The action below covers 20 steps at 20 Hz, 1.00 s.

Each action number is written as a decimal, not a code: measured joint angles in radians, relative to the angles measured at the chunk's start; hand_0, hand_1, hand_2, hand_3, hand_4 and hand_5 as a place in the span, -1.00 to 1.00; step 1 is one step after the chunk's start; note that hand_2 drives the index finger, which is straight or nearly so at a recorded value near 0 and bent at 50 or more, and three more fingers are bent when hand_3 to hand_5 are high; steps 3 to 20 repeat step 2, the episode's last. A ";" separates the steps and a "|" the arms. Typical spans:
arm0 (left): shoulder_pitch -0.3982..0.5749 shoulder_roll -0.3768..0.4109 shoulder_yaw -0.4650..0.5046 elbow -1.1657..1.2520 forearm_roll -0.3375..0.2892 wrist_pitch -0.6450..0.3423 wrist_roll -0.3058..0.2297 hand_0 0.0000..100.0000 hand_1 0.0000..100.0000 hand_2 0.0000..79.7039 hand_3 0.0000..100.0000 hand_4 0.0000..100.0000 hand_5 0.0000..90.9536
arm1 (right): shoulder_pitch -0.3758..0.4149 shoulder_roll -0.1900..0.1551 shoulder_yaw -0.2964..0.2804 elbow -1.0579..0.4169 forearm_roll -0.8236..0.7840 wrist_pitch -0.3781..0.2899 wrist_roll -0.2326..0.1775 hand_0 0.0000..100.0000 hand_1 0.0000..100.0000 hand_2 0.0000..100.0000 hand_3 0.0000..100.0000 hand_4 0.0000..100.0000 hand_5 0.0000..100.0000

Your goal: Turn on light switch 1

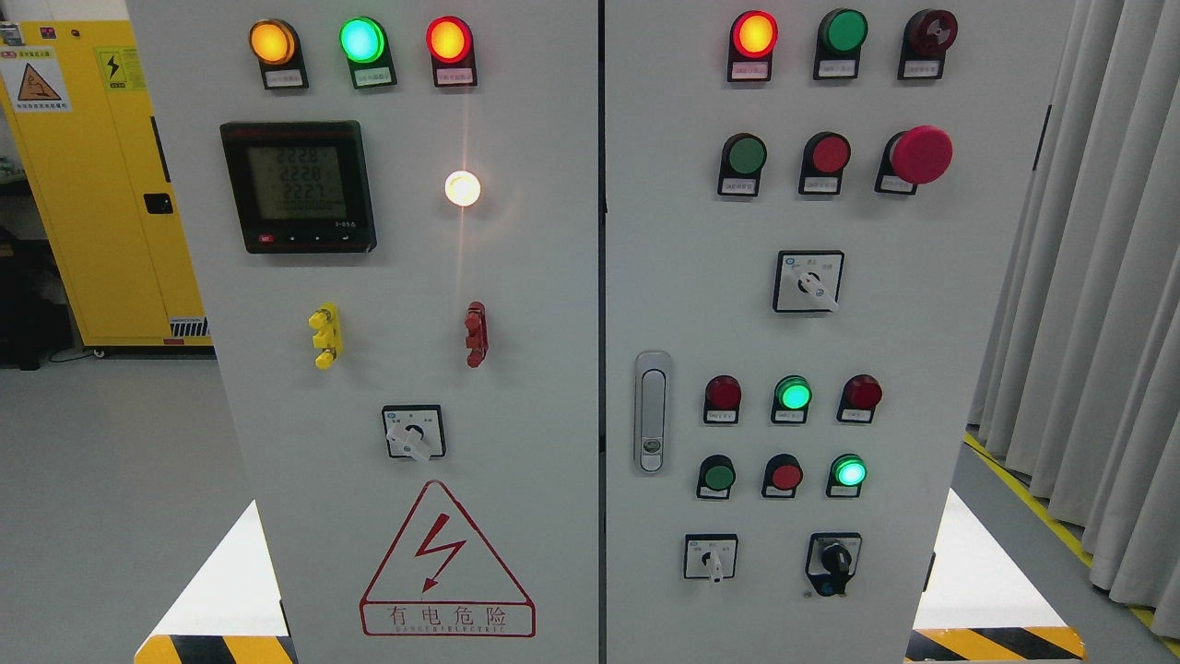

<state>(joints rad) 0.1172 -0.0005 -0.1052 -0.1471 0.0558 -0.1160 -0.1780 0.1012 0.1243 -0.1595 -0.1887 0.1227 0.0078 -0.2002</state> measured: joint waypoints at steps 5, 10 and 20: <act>-0.002 0.000 -0.001 0.009 0.010 0.000 0.000 -0.46 -0.75 -1.00 -1.00 -1.00 -1.00 | 0.000 0.000 0.000 0.000 0.000 0.000 0.000 -1.00 0.00 -0.92 -1.00 -1.00 -1.00; -0.002 0.000 -0.001 0.009 0.010 0.000 0.000 -0.46 -0.75 -1.00 -1.00 -1.00 -1.00 | 0.000 0.000 0.000 0.000 0.000 0.000 0.000 -1.00 0.00 -0.92 -1.00 -1.00 -1.00; -0.002 0.000 -0.001 0.009 0.010 0.000 0.000 -0.46 -0.75 -1.00 -1.00 -1.00 -1.00 | 0.000 0.000 0.000 0.000 0.000 0.000 0.000 -1.00 0.00 -0.92 -1.00 -1.00 -1.00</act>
